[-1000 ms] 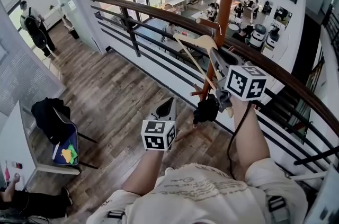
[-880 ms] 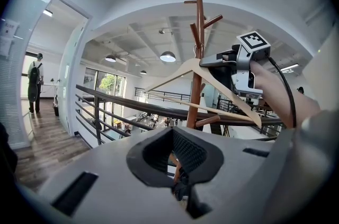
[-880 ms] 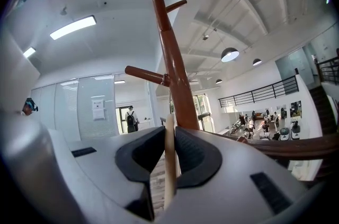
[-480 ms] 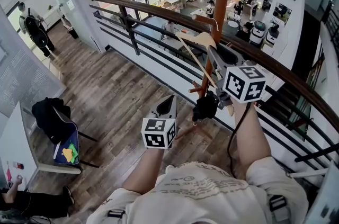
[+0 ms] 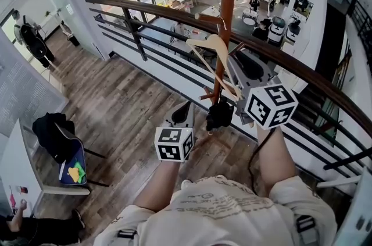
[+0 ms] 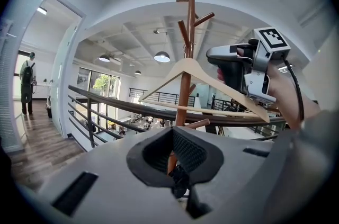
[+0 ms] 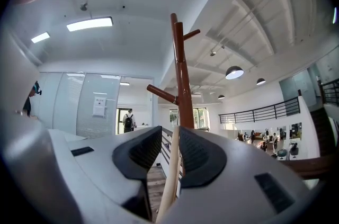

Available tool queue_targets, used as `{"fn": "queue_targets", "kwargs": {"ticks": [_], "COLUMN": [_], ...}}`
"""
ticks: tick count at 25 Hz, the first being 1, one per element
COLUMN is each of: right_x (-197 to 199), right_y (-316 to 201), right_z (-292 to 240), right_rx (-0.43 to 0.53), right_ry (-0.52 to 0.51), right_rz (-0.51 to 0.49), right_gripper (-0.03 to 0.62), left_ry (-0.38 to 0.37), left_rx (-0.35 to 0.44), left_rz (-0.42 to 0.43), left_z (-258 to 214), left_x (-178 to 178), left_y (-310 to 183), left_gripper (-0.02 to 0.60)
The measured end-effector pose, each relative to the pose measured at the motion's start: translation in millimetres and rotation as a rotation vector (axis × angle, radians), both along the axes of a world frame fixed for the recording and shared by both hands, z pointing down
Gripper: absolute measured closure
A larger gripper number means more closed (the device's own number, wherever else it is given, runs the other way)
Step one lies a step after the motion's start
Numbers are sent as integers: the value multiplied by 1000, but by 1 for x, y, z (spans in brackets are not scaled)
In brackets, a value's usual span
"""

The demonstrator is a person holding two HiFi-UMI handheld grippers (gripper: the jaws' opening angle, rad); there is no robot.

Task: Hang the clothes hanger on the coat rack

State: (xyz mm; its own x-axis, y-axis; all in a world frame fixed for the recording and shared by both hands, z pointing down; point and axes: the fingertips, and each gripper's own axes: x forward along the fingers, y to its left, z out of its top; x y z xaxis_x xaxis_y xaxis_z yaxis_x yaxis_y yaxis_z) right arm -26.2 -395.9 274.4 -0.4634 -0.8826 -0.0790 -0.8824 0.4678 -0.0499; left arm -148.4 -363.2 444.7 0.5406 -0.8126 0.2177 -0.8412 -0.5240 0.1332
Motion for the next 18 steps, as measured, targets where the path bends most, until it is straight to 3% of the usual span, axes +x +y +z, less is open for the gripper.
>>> {"fn": "queue_targets", "kwargs": {"ticks": [8,18], "right_x": [27,69], "right_y": [33,77], "right_z": [20,62], "right_rx": [8,-62], "right_ry": [37,-35], "right_rz": [67,141], "right_gripper": [563,591], "left_ry": [-2,-12], "left_rx": [9,23], "left_rz": [51,93], "left_z": [-4,-11], "left_x": [28,52], "left_y": [0,6], "left_gripper": [578,578]}}
